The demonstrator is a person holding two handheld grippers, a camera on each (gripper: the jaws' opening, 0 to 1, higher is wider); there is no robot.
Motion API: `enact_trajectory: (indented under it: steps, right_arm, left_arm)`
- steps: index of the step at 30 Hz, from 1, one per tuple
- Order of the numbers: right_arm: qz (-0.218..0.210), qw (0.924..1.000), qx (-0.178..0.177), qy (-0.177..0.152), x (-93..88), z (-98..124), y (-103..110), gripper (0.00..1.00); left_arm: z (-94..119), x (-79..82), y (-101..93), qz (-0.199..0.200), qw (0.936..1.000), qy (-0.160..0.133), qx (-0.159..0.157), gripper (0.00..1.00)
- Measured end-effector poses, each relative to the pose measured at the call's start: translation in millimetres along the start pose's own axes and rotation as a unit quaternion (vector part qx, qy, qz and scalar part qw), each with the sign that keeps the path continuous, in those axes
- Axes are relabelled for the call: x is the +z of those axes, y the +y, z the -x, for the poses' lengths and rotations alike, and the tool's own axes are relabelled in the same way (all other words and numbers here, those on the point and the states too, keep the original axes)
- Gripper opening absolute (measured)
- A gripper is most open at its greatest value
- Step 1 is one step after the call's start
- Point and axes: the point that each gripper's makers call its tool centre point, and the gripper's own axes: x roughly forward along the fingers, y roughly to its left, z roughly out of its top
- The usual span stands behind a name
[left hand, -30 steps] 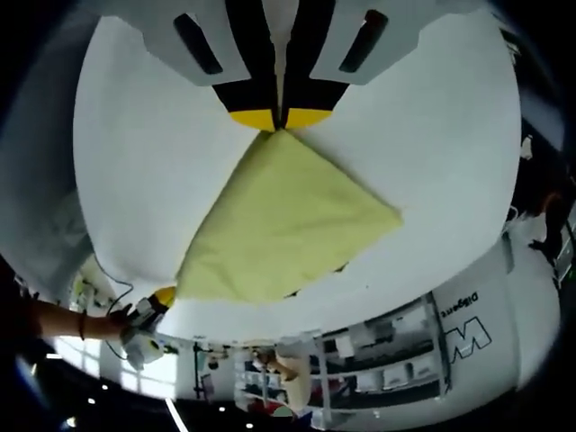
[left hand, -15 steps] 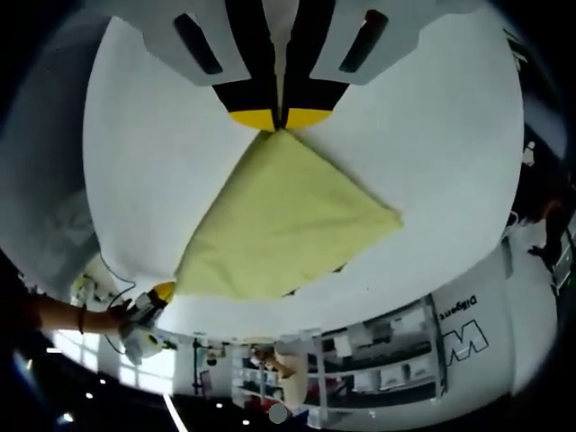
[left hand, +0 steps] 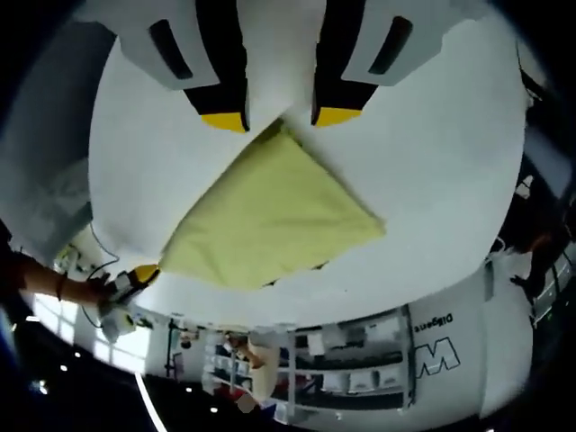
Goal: Fold the garment on the visible template until the final outline fits inside the template.
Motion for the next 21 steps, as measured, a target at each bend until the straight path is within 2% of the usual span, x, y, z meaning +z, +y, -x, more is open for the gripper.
enact_trajectory:
  steps: [3,7,10,16,18,21]
  right_arm:
    - [0.006,0.9996,-0.012,-0.024,10.9,9.5,4.8,0.37]
    - [0.013,0.9988,-0.017,-0.044,21.7,24.2,18.2,0.56]
    - [0.01,0.9984,-0.011,-0.054,26.1,33.3,30.9,0.71]
    - [0.014,0.9977,0.003,-0.066,30.7,49.9,54.6,0.95]
    - [0.013,0.9975,0.005,-0.069,31.1,53.9,60.0,0.99]
    - [0.011,0.9977,0.01,-0.066,26.7,58.4,68.1,0.99]
  left_arm:
    - [7.5,10.0,-5.4,0.006,0.9997,-0.023,0.007,0.4]
    - [19.6,25.8,-12.9,0.026,0.9981,-0.053,0.017,0.63]
    - [28.4,32.5,-17.7,0.046,0.9968,-0.059,0.031,0.77]
    - [41.2,40.4,-28.9,0.071,0.9937,-0.07,0.052,0.98]
    - [43.7,38.6,-32.2,0.07,0.9937,-0.064,0.059,0.99]
    - [47.8,37.4,-35.9,0.077,0.9928,-0.064,0.065,0.99]
